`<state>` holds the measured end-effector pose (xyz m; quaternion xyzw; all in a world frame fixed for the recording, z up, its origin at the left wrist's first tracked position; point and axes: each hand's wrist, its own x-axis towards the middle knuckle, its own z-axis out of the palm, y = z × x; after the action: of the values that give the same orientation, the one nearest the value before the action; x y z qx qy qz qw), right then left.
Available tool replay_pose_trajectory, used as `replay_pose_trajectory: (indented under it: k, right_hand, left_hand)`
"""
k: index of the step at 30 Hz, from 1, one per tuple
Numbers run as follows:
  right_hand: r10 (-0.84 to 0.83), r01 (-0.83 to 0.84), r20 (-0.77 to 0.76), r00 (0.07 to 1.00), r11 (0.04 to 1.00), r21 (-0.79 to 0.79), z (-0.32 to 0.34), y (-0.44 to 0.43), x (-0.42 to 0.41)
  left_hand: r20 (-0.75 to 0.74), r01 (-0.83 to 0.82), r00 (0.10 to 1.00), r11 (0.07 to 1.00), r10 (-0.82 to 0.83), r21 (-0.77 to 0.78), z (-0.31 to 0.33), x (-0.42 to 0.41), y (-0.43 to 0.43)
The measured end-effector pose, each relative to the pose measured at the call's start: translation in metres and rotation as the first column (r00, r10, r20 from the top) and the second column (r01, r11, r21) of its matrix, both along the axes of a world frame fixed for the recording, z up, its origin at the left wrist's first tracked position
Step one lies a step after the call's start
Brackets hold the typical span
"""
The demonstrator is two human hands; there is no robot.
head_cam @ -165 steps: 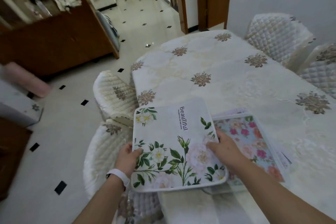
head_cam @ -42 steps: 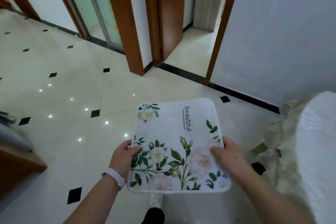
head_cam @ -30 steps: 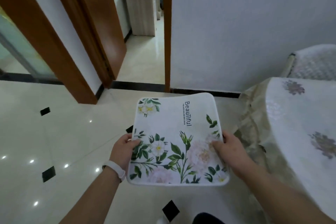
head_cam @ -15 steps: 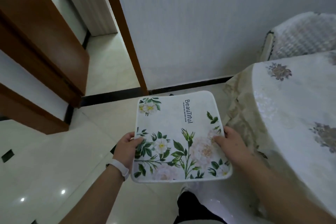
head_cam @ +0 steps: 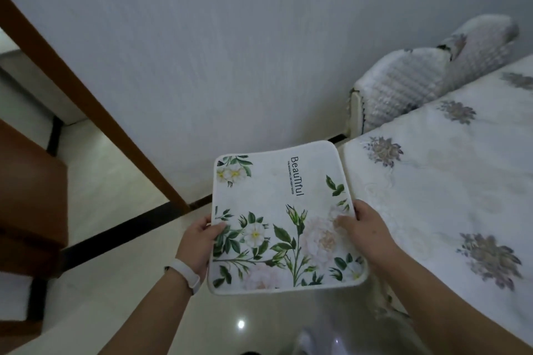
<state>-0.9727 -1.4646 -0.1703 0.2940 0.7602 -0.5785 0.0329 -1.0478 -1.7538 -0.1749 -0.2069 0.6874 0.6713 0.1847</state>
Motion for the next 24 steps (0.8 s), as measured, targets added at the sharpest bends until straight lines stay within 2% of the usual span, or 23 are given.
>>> replay_pose_trajectory:
  k: [5,12,17,24]
  right_hand:
    - [-0.217,0.218,0.065,0.974,0.976,-0.009,-0.01,0.033,-0.012]
    - [-0.419,0.416,0.108,0.901,0.908,0.057,-0.017,0.062,-0.054]
    - [-0.572,0.563,0.141,0.808,0.821,0.099,-0.014,0.064,-0.103]
    - [-0.72,0.699,0.098,0.687,0.692,0.18,0.013,0.071,-0.161]
  left_hand:
    - [0.036,0.158,0.987,0.987,-0.159,0.022,-0.015,-0.069,0.051]
    - [0.073,0.379,0.922,0.925,-0.381,0.041,-0.04,-0.167,0.114]
    - [0.094,0.522,0.843,0.848,-0.53,0.093,-0.042,-0.248,0.153]
    - [0.073,0.693,0.704,0.705,-0.707,0.147,-0.035,-0.343,0.218]
